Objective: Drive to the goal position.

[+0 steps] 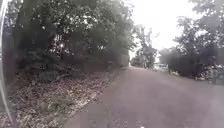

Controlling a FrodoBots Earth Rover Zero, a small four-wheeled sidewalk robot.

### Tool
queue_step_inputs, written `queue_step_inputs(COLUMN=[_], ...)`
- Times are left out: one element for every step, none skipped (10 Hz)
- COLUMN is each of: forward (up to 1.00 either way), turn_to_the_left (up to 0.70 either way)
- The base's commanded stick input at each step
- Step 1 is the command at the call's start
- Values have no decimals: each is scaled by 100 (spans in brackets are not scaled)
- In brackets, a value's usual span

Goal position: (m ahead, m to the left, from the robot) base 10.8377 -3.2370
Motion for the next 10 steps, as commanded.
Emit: queue_step_inputs(forward=[70,70,70,70,70,70,70,70,70,70], turn_to_the_left=[1,1,1,1,1,1,1,1,1,1])
